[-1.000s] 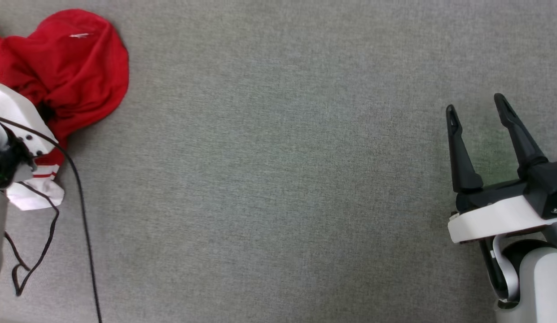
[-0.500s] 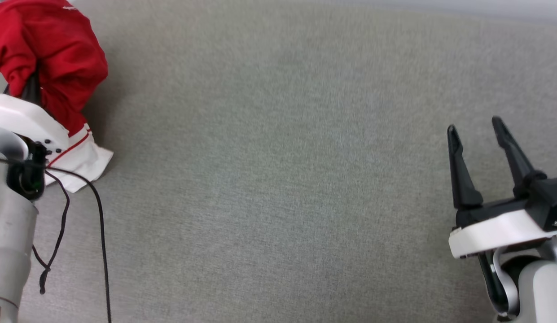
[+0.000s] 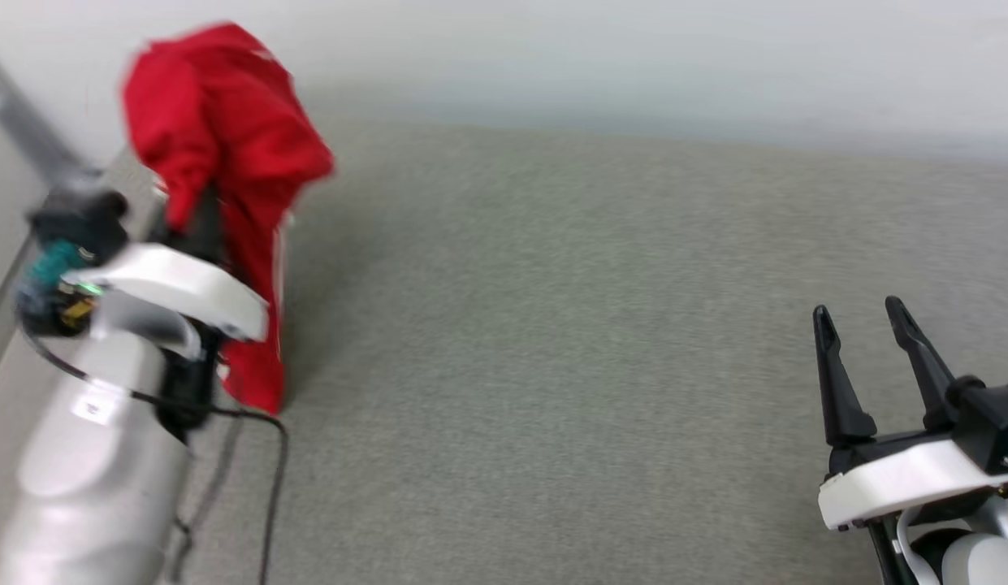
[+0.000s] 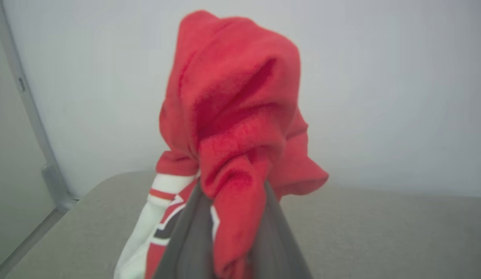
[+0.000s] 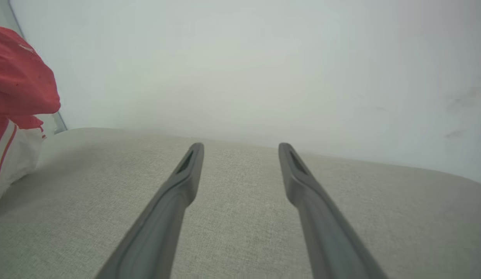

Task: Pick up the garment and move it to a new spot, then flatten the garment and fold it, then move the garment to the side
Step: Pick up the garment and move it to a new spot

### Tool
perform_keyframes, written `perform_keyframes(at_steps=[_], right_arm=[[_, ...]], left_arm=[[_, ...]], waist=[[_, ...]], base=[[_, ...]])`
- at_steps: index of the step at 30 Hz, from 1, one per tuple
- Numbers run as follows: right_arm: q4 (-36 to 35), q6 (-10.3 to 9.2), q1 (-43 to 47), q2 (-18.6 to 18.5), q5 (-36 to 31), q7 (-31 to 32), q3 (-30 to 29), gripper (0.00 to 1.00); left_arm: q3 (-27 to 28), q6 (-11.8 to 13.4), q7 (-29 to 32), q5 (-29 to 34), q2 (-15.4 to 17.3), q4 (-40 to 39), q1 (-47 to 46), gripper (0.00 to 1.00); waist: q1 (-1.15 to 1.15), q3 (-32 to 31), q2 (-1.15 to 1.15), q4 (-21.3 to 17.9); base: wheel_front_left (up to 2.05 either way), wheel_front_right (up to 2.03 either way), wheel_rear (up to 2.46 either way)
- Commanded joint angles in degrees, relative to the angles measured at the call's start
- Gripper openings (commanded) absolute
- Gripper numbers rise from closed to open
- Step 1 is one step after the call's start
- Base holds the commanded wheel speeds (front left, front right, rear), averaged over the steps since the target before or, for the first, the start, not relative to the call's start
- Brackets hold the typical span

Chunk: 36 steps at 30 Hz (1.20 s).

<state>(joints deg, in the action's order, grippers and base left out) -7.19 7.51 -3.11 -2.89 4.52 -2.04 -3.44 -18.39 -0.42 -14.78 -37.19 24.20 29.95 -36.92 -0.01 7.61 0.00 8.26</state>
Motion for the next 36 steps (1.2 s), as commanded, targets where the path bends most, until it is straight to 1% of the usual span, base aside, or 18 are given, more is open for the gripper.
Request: perform_keyframes(at_steps=[1, 5, 8, 12, 15, 16, 17, 18, 19, 20, 21, 25, 28, 32, 36], right_arm=[[0.1, -0.04, 1.1, 0.0, 0.1, 0.0, 0.1, 1.0], [-0.2, -0.04, 2.1, 0.0, 0.9, 0.2, -0.5, 1.0], [-0.7, -0.04, 2.6, 0.0, 1.3, 0.4, -0.7, 1.0], [-1.1, -0.04, 2.7, 0.0, 1.9, 0.6, -0.9, 1.0], [-1.3, -0.04, 2.3, 0.0, 1.9, 0.5, -0.6, 1.0], [-1.3, -0.04, 2.0, 0.0, 1.9, 0.3, -0.7, 1.0], [-1.4, -0.04, 1.8, 0.0, 2.2, 0.2, -0.7, 1.0], [-1.3, -0.04, 1.7, 0.0, 1.8, 0.1, -0.7, 1.0], [-1.3, -0.04, 1.5, 0.0, 2.1, 0.1, -0.7, 1.0], [-1.1, -0.04, 1.4, 0.0, 2.4, -0.1, -0.8, 1.0], [-1.1, -0.04, 1.3, 0.0, 1.9, -0.1, -0.9, 1.0], [-0.6, -0.04, 1.7, 0.0, 2.6, -0.7, -1.5, 1.0], [0.0, -0.04, 2.7, 0.0, 2.7, -0.6, -1.9, 1.0], [0.6, -0.04, 3.9, 0.0, 2.7, 0.1, -1.8, 1.0], [0.4, -0.04, 5.0, 0.0, 2.3, 1.1, -1.8, 1.0]], left_arm=[[-0.8, 0.5, 0.4, 0.0, -1.0, -2.0, 2.1, 0.0], [-4.2, 0.9, 2.6, 0.3, -3.9, -8.2, 6.1, 0.0], [-8.3, 0.0, 5.1, 0.3, -6.9, -11.4, 8.6, 0.0], [-14.2, -2.1, 8.9, 0.4, -10.5, -12.1, 11.3, 0.0], [-18.6, -3.4, 11.0, 1.0, -12.5, -11.0, 13.1, 0.0], [-21.1, -4.3, 11.7, 1.2, -13.6, -10.3, 14.1, 0.0], [-22.1, -4.7, 12.1, 1.3, -13.9, -9.7, 14.4, 0.0], [-23.3, -4.9, 12.6, 1.5, -14.1, -9.0, 14.9, 0.2], [-24.0, -5.2, 12.9, 1.5, -14.4, -8.7, 15.3, 0.49], [-24.9, -5.4, 12.7, 1.7, -14.6, -8.5, 15.4, 0.89], [-25.6, -5.7, 12.7, 2.0, -14.6, -8.3, 15.5, 1.0], [-25.1, -5.0, 10.0, 2.3, -14.4, -8.9, 15.6, 1.0], [-23.9, -3.5, 7.1, 3.2, -13.8, -10.6, 15.5, 1.0], [-21.8, -0.7, 3.9, 4.4, -12.4, -13.3, 16.4, 1.0], [-19.0, 2.9, 1.9, 5.1, -10.6, -15.9, 17.8, 1.0]], waist=[[0.01, -2.1, 0.0, -2.9], [0.01, -2.7, 0.0, -5.8], [0.01, -2.4, 0.0, -7.8], [0.01, -0.8, 0.0, -10.1], [0.01, 0.7, 0.0, -11.6], [0.01, 1.6, 0.0, -12.2], [0.01, 2.0, 0.0, -12.5], [0.01, 2.3, 0.0, -12.6], [0.01, 2.7, 0.0, -12.8], [0.01, 2.8, 0.0, -12.8], [0.01, 2.9, 0.0, -12.8], [0.01, 1.9, 0.0, -12.3], [0.01, 0.1, 0.0, -11.3], [0.01, -2.5, 0.0, -10.0], [0.01, -4.8, 0.0, -8.8]], base=[[0.0, 0.0, 0.0], [0.0, 0.0, 0.0], [0.0, 0.0, 0.0], [0.0, 0.0, 0.0], [0.0, 0.0, 0.0], [0.0, 0.0, 0.0], [0.0, 0.0, 0.0], [0.0, 0.0, 0.0], [0.0, 0.0, 0.0], [0.0, 0.0, 0.0], [0.0, 0.0, 0.0], [0.0, 0.0, 0.0], [0.0, 0.0, 0.0], [0.0, 0.0, 0.0], [0.0, 0.0, 0.0]])
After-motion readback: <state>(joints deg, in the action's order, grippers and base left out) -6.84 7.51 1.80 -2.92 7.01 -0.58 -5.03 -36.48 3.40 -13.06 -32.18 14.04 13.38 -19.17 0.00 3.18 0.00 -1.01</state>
